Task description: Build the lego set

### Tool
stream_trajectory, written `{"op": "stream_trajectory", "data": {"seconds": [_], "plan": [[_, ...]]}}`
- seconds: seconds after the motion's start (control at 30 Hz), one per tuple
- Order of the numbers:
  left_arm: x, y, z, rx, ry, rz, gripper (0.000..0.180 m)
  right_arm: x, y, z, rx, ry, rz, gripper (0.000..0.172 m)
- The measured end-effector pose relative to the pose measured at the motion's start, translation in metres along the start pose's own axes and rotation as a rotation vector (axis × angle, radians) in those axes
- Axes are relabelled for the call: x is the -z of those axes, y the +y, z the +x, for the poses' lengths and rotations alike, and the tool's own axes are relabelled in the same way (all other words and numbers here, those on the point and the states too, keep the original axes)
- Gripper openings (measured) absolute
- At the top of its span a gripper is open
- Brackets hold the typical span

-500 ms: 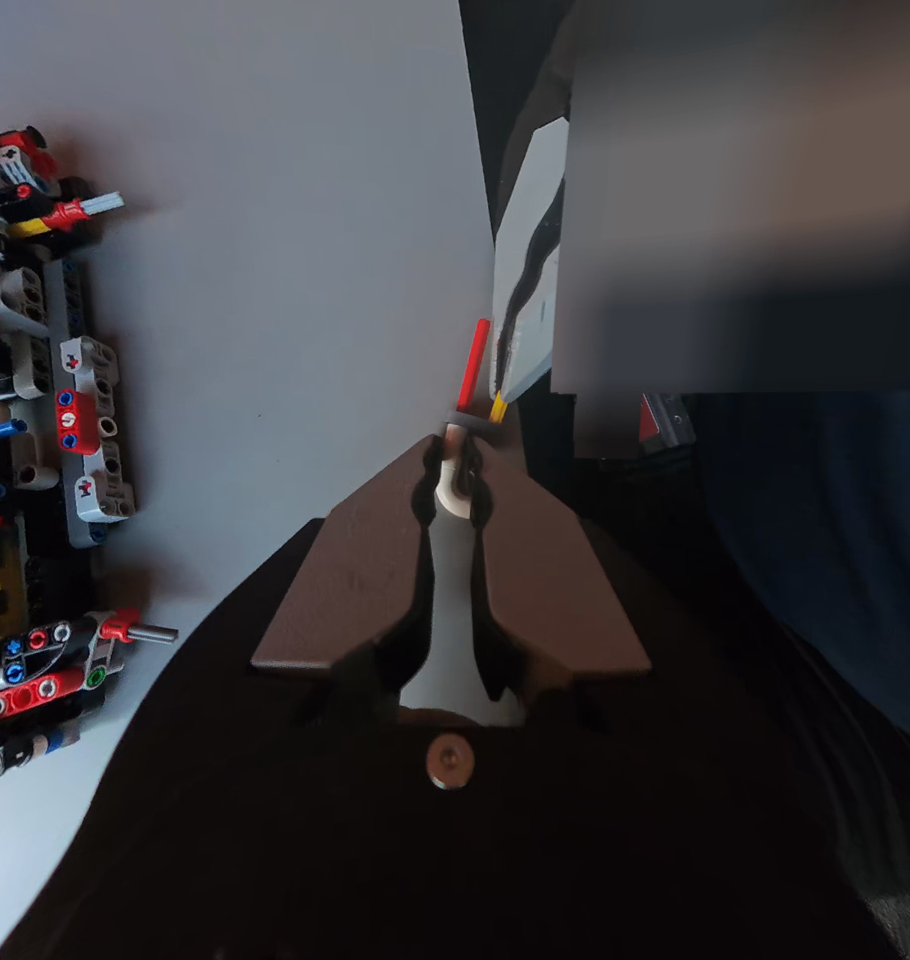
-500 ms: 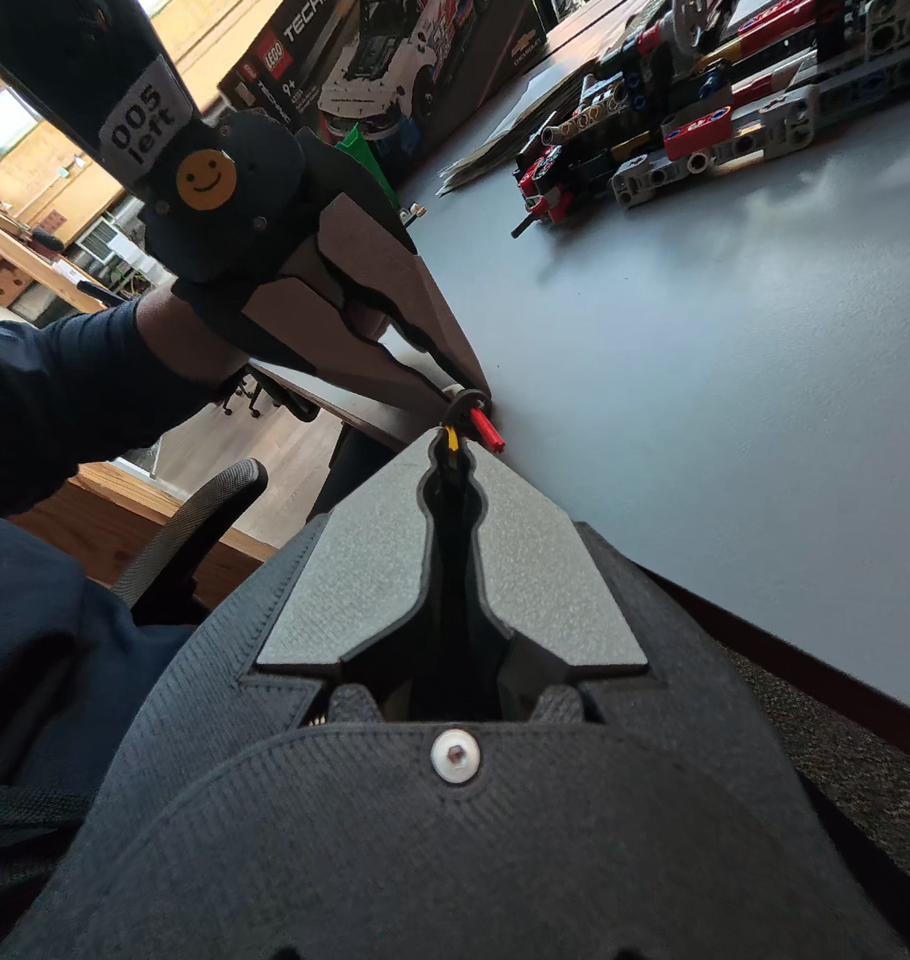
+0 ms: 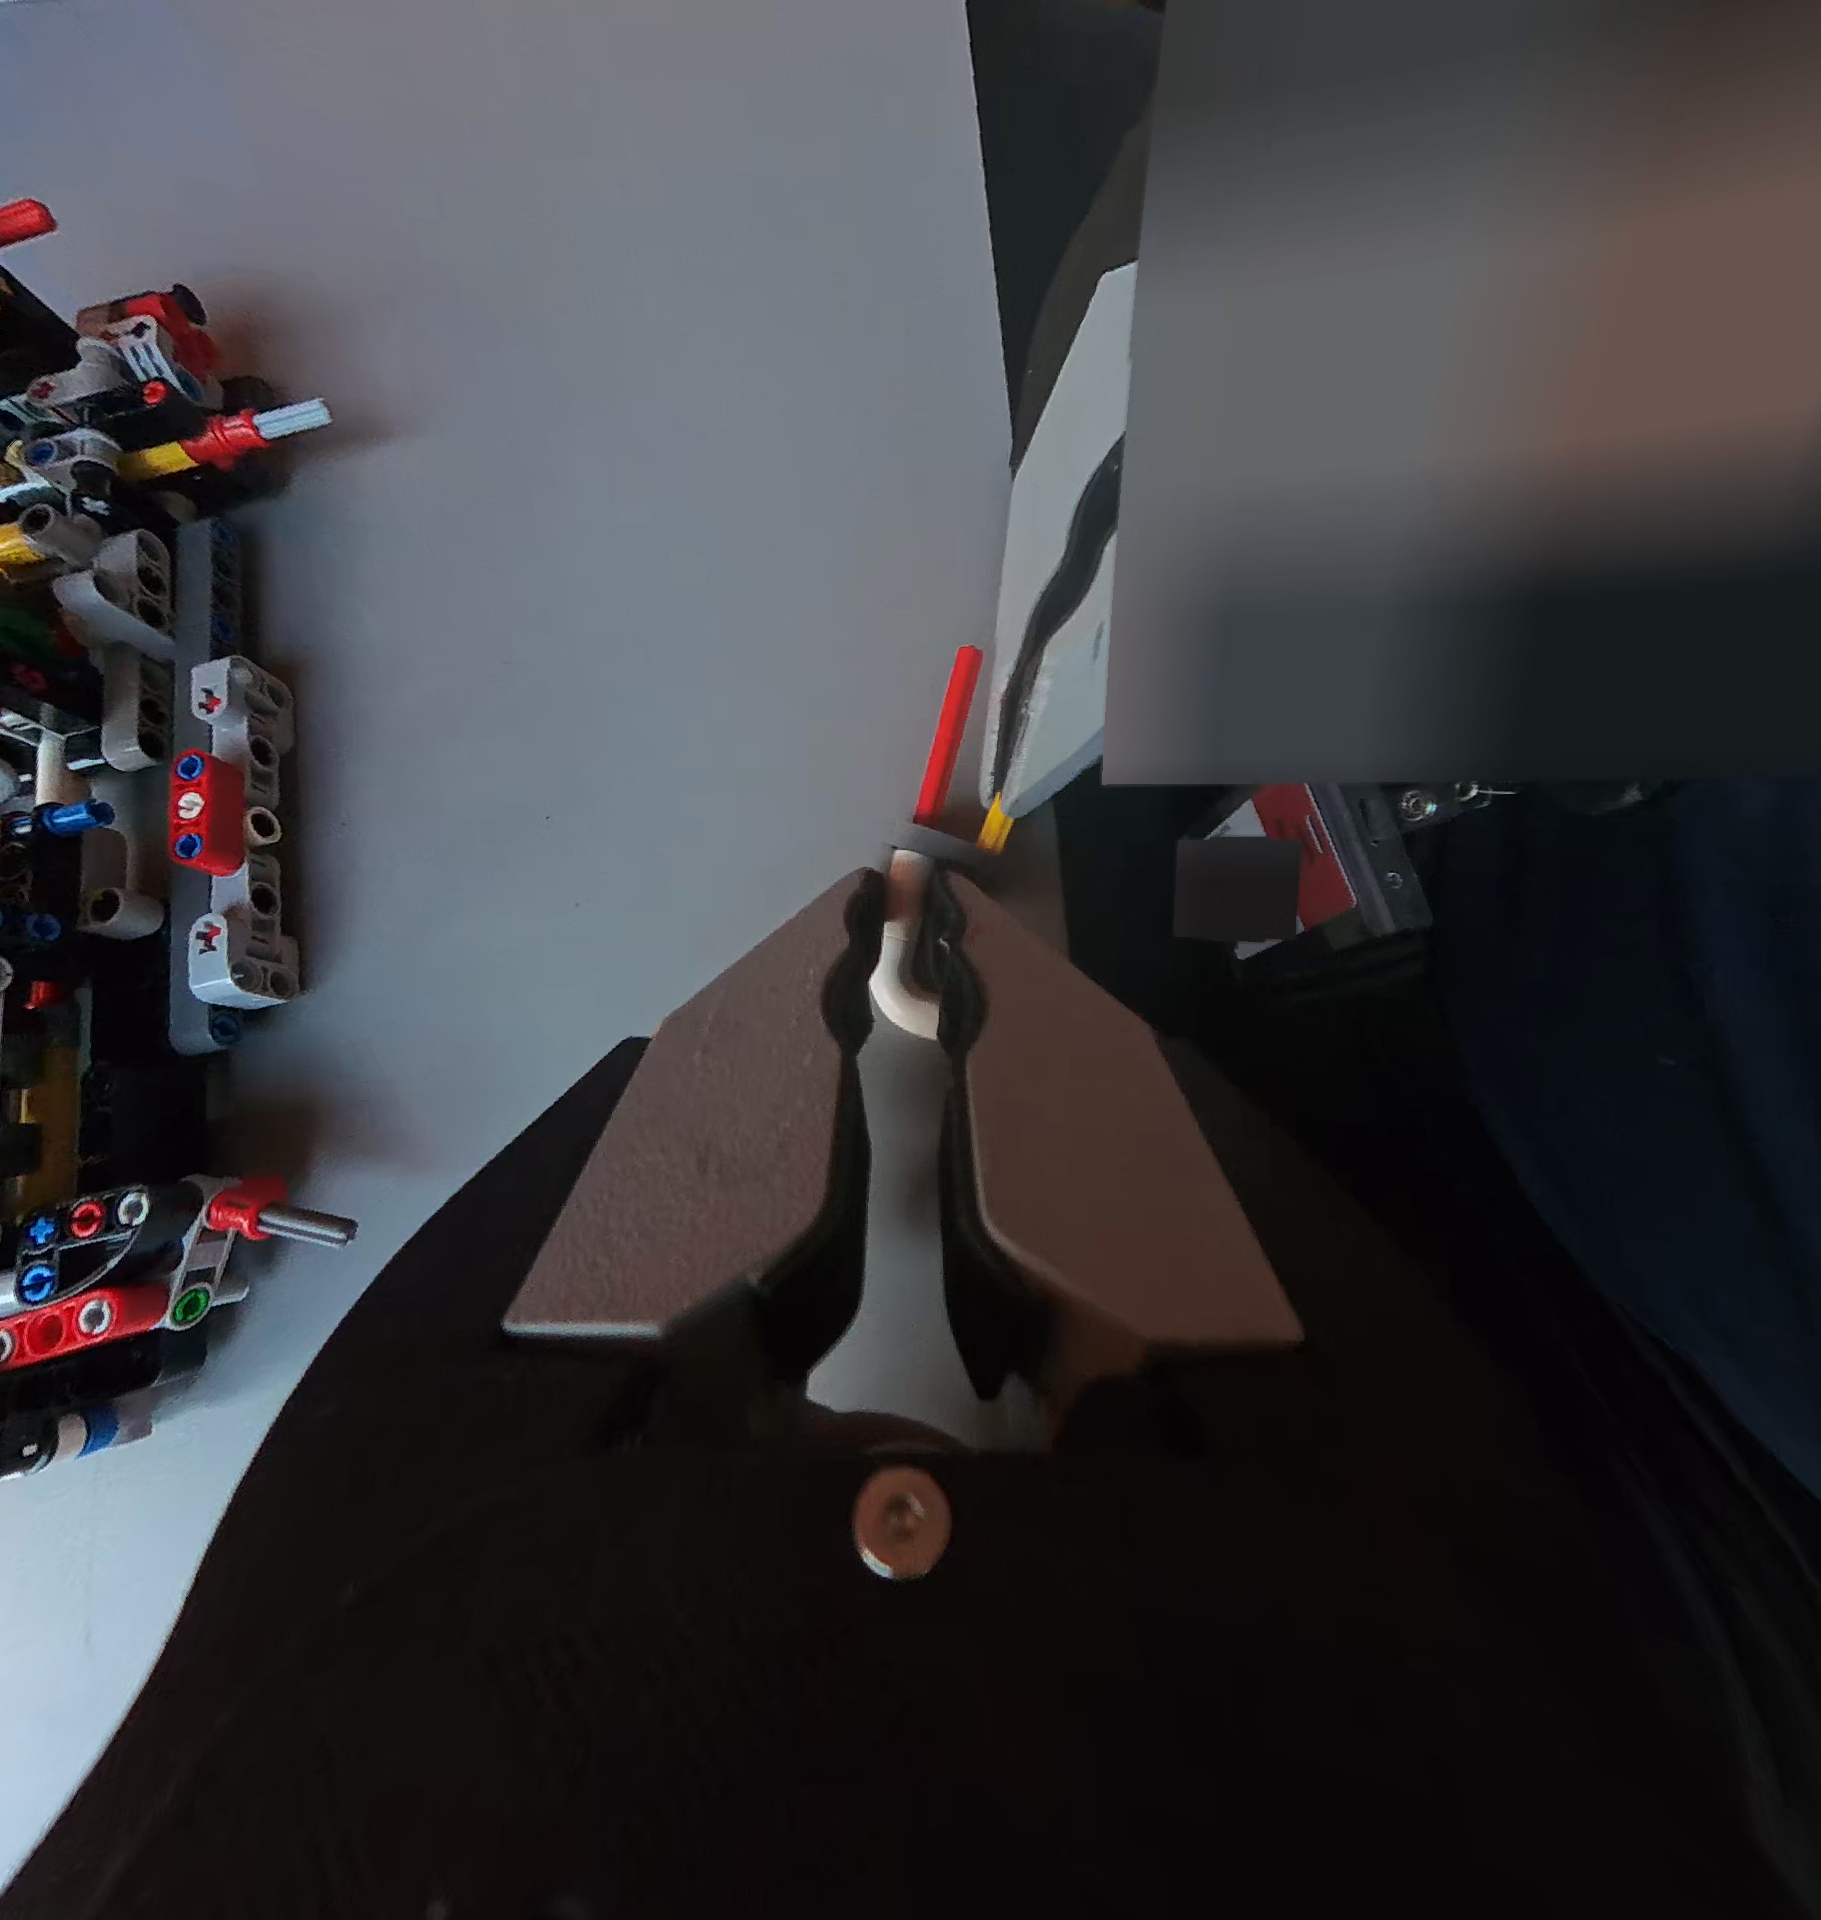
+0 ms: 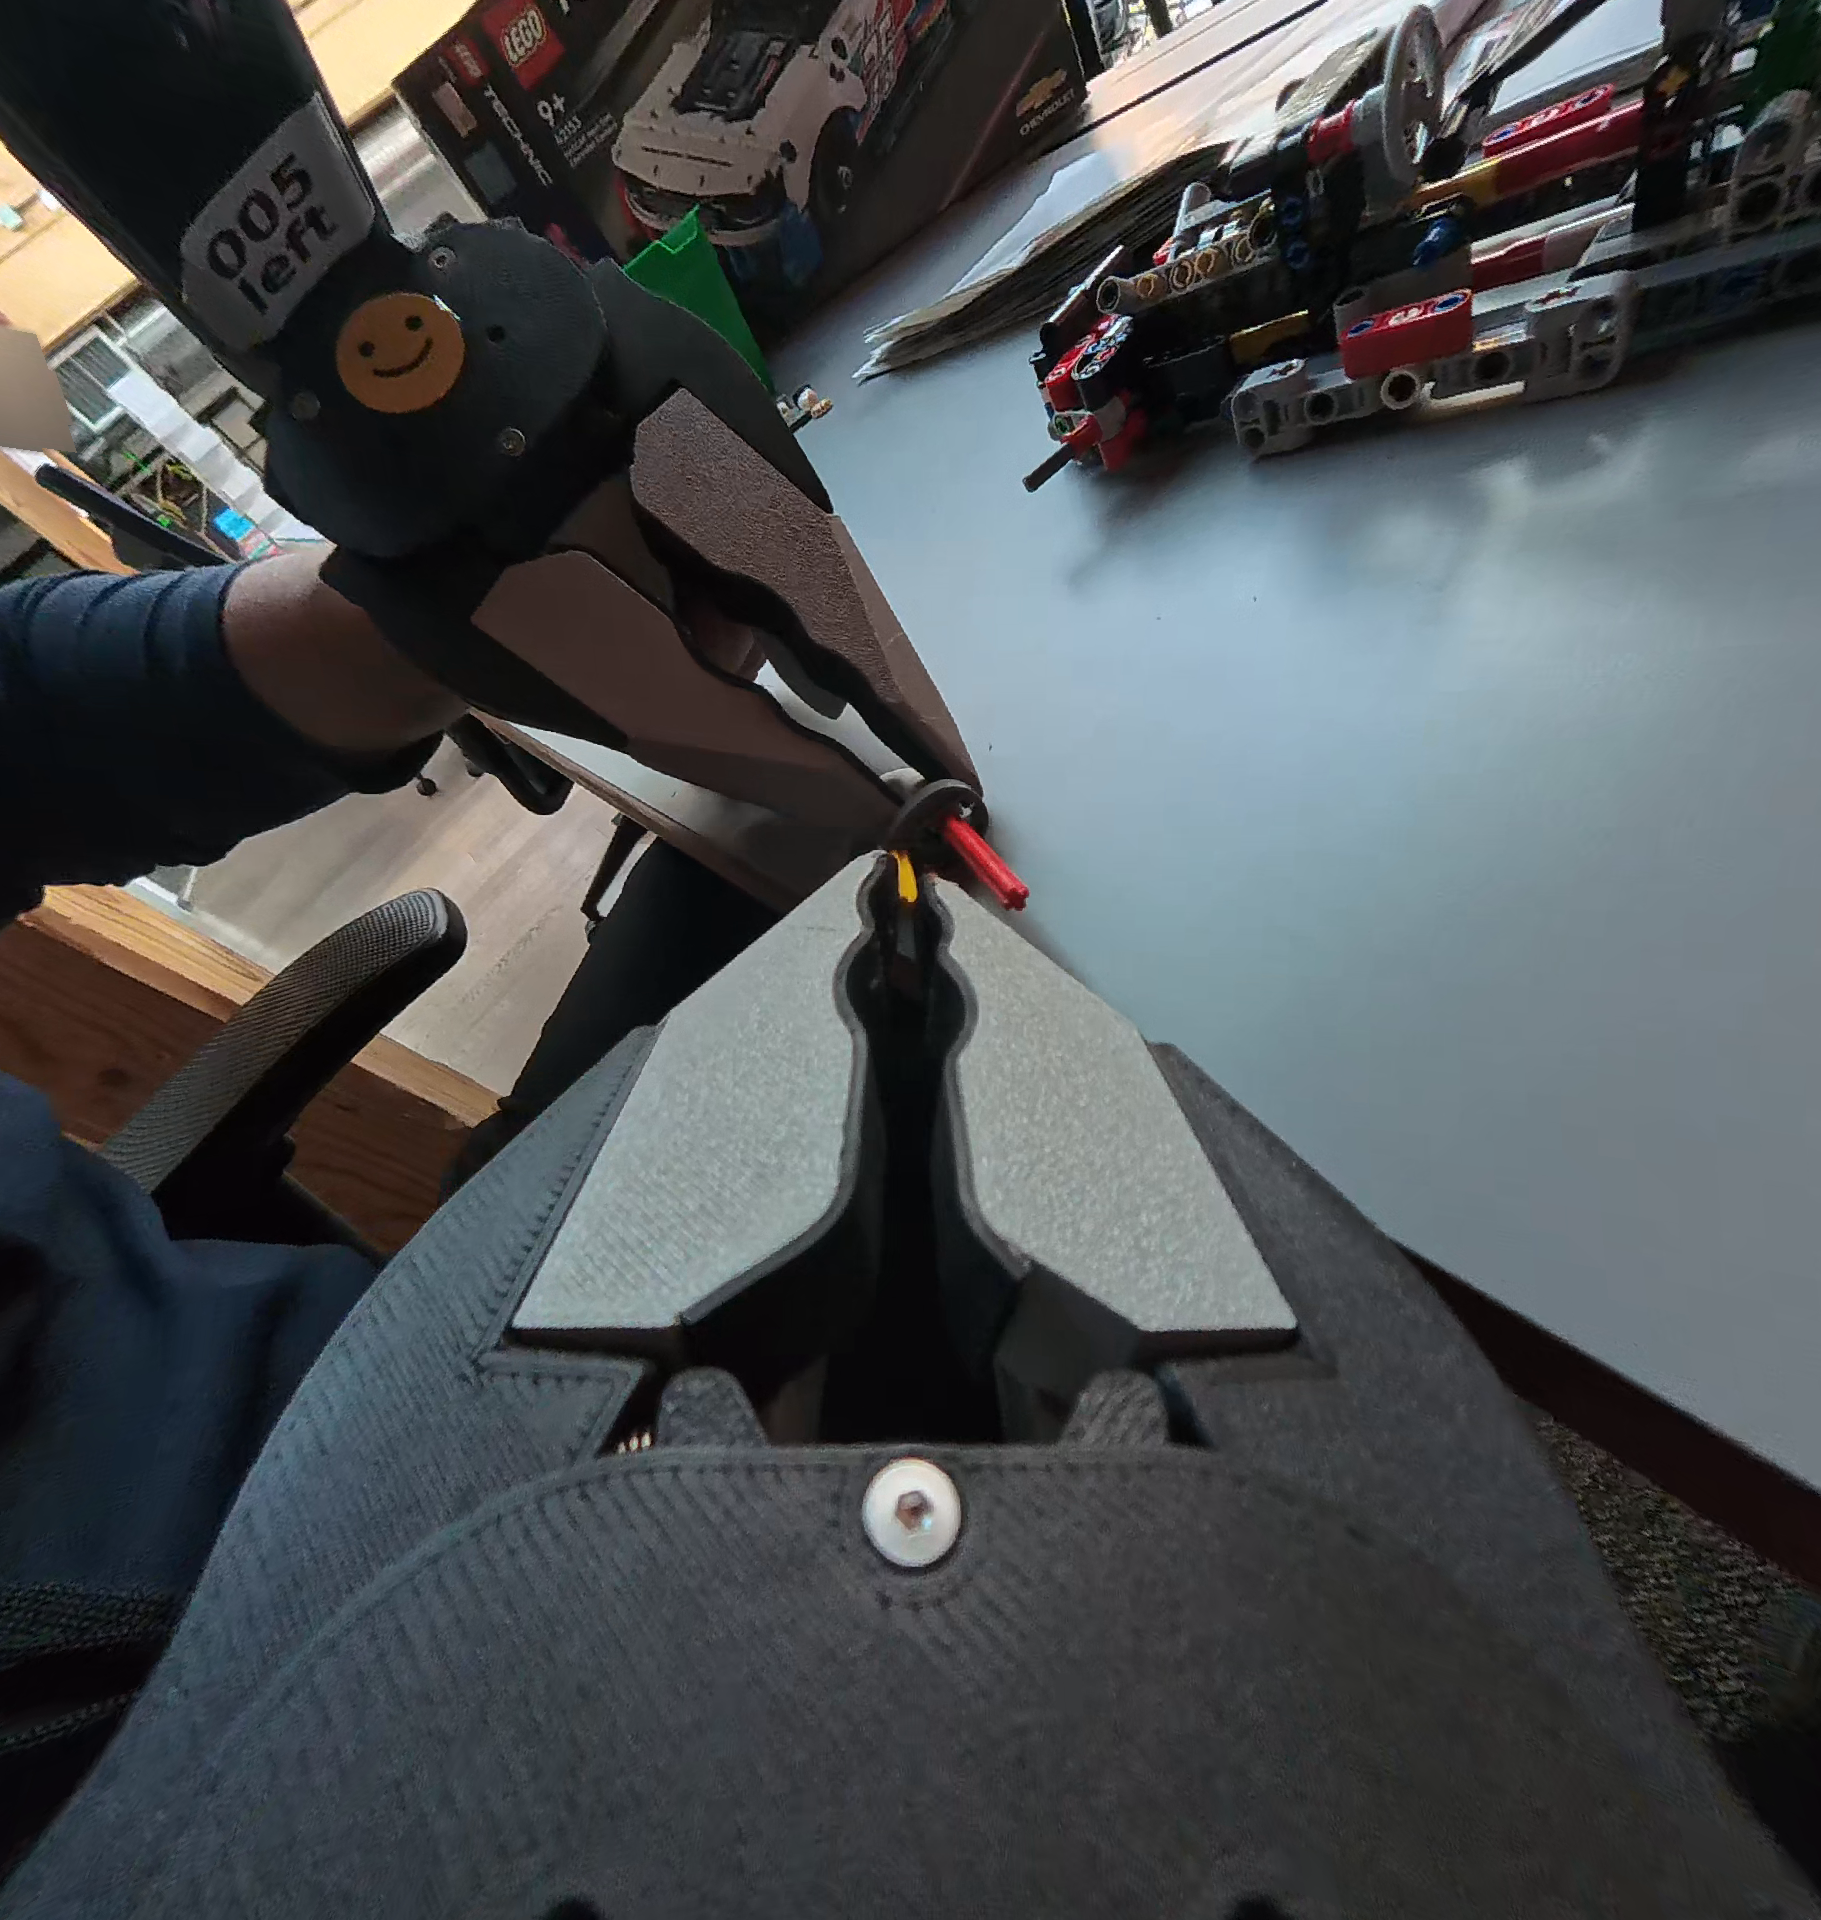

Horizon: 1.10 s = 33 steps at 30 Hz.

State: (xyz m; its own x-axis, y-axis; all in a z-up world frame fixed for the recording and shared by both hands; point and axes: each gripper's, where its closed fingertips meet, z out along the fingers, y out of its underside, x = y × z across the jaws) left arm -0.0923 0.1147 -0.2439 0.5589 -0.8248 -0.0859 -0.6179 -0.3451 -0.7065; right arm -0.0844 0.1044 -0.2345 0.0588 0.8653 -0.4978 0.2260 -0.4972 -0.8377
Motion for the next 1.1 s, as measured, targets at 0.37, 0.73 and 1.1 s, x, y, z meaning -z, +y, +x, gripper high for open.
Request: {"op": "stream_trajectory", "data": {"seconds": [0.37, 0.73, 1.1], "plan": [[0.001, 0.0, -0.005, -0.006, -0.073, -0.006, 0.005, -0.006, -0.003, 0.003, -0.013, 0.014, 0.042, 0.001], [-0.004, -0.004, -0.013, -0.011, -0.193, -0.011, 0.005, 0.009, -0.009, 0.01, -0.047, 0.012, 0.084, 0.005], [0.013, -0.01, -0.046, 0.402, -0.202, 0.14, 0.005, 0.008, -0.035, 0.021, 0.38, 0.228, -0.041, 0.022]]}}
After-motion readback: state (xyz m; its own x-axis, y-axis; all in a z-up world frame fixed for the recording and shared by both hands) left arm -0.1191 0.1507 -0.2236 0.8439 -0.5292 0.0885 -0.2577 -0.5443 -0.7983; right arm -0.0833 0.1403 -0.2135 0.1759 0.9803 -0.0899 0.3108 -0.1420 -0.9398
